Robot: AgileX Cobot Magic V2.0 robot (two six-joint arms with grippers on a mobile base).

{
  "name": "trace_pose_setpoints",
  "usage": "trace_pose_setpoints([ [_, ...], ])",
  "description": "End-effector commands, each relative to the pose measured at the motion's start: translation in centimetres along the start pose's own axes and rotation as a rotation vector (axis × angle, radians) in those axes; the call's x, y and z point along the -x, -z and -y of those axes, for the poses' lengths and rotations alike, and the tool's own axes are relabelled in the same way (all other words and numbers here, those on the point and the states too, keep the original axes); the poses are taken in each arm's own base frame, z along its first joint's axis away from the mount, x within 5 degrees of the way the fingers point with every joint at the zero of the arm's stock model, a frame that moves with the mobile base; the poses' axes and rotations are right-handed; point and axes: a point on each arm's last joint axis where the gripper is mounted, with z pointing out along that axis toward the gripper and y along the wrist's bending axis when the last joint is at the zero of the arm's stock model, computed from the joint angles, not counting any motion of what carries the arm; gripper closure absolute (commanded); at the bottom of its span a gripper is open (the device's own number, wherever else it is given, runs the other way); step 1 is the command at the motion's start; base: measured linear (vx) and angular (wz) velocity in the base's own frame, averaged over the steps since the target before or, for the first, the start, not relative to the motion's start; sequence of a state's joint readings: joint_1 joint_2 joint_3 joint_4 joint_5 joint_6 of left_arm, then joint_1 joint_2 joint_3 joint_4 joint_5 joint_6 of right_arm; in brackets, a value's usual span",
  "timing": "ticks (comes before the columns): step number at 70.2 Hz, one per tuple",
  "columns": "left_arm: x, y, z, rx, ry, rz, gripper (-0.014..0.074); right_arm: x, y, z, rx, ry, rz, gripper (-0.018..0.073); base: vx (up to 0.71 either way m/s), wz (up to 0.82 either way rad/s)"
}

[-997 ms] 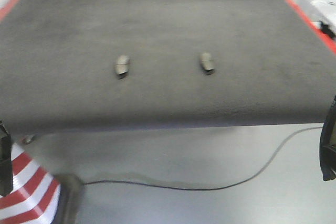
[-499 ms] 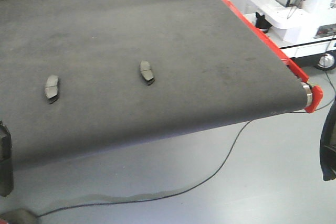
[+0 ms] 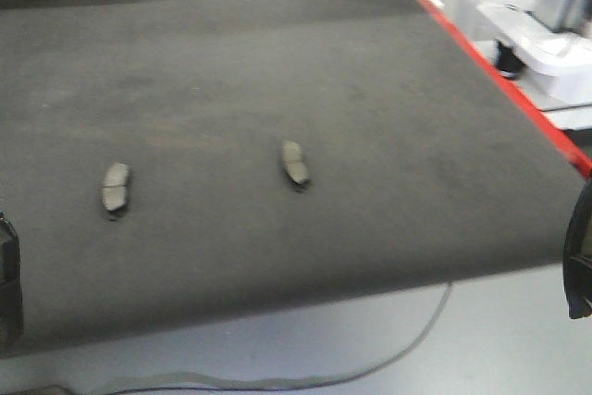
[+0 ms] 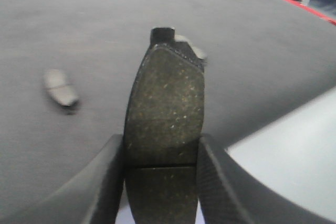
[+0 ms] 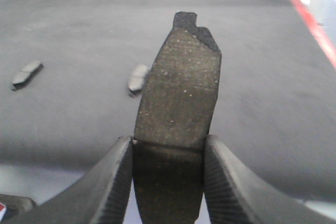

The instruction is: Move and align brake pads A on conveyor

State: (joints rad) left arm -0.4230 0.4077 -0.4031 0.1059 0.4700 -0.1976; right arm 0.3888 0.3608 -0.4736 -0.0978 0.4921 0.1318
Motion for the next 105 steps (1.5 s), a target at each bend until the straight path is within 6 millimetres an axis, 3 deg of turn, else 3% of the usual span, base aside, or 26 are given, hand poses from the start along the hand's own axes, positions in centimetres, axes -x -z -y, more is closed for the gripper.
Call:
trace_pose_setpoints([
  [1, 1.7, 0.37, 0.3, -0.026, -0.002, 0.112, 0.0443, 1.74, 0.37, -0.1, 0.008, 0.014, 0.121, 0.0562, 0.23, 0.42],
  [45, 1.7, 0.37, 0.3, -0.026, -0.002, 0.112, 0.0443, 1.74, 0.37, -0.1, 0.008, 0.014, 0.121, 0.0562, 0.15, 0.29],
  [105, 1.7, 0.37, 0.3, -0.026, -0.002, 0.112, 0.0443, 1.74, 0.37, -0.1, 0.008, 0.014, 0.121, 0.0562, 0.01, 0.02],
])
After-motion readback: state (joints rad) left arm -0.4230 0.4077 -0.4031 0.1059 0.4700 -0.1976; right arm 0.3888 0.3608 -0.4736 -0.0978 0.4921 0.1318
